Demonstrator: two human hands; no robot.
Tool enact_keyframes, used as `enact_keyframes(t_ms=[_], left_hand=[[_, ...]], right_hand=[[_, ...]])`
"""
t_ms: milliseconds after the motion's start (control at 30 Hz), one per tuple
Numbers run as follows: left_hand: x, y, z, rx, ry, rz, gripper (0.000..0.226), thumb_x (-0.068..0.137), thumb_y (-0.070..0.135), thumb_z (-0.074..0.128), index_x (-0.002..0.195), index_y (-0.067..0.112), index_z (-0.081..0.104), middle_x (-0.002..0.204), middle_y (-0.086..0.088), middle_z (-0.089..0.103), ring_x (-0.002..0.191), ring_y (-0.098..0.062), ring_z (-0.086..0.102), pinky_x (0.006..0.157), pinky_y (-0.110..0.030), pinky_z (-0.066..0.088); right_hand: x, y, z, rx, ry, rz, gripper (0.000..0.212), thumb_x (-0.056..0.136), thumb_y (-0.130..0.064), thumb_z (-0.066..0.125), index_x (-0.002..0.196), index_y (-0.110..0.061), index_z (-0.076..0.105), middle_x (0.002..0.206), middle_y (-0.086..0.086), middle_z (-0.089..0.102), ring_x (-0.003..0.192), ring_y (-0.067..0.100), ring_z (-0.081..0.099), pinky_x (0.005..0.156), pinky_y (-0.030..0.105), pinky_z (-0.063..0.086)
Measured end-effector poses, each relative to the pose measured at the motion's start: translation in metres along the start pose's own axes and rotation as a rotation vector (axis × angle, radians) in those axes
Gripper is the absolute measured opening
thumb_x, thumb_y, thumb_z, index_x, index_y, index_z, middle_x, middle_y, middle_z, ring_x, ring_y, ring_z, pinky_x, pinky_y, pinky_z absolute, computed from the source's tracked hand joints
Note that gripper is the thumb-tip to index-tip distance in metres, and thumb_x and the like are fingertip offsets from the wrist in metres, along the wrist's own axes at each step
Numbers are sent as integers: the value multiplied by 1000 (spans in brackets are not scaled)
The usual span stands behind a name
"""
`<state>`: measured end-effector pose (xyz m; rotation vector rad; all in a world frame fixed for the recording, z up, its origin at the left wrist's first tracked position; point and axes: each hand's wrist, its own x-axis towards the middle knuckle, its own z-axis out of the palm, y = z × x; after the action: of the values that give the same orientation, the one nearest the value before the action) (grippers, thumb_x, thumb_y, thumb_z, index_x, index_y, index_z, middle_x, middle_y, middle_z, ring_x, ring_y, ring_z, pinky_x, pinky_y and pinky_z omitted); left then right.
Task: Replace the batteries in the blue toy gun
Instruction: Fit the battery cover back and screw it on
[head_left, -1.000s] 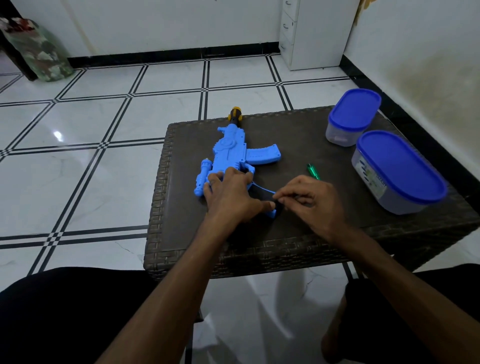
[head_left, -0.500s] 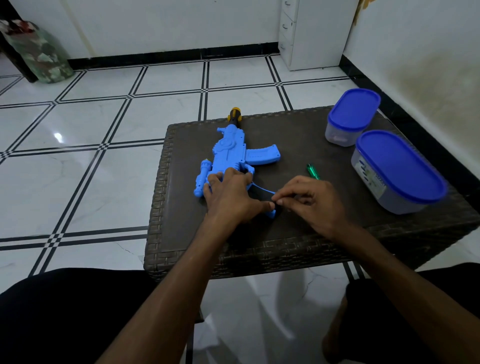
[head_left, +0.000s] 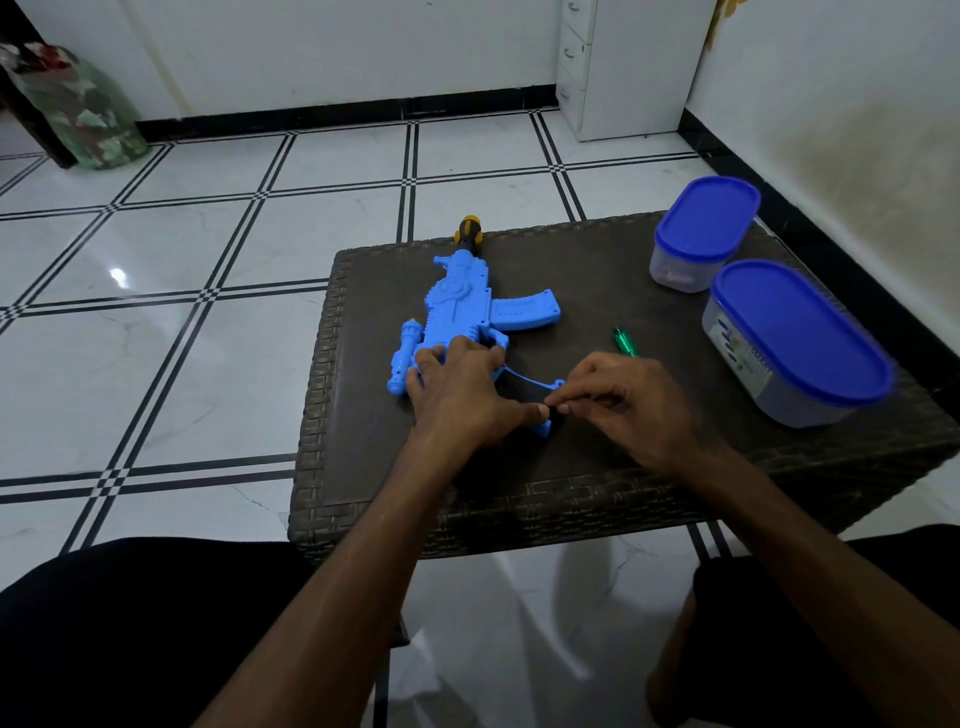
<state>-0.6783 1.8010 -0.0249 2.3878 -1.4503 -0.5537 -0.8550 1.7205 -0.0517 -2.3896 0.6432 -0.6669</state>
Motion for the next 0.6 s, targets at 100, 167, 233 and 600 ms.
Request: enact_keyframes(t_ms=[100, 167, 233, 600], left_hand=[[-1, 0, 0, -2, 2, 4, 86, 67, 63, 74, 141, 29, 45, 141, 3, 39, 137, -30, 19, 115, -50, 19], [-1, 0, 0, -10, 7, 6, 85, 67, 62, 75, 140, 29, 47, 141, 3, 39, 137, -30, 19, 115, -50, 19], [-1, 1, 0, -11, 10, 6, 85, 67, 62, 75, 140, 29, 47, 141, 3, 39, 137, -30, 19, 115, -50, 19], [-4, 1, -1, -19, 8, 4, 86, 68, 61, 75, 142, 28, 45, 143, 4, 38, 139, -30, 17, 116, -49, 17]], right_hand=[[-1, 1, 0, -2, -5, 3, 21, 84, -8, 74, 100, -20, 79, 90, -2, 68, 83, 8, 62, 73, 22, 51], [-1, 1, 1, -10, -2, 2, 21, 84, -8, 74, 100, -20, 79, 90, -3, 68, 81, 8, 62, 71, 20, 49], [-2, 2, 1, -11, 5, 1, 21, 84, -8, 75, 100, -20, 79, 89, -4, 68, 81, 9, 62, 70, 17, 48], [-2, 1, 3, 42, 32, 20, 23, 82, -7, 76, 99, -22, 79, 90, -5, 69, 85, 7, 64, 73, 11, 47]])
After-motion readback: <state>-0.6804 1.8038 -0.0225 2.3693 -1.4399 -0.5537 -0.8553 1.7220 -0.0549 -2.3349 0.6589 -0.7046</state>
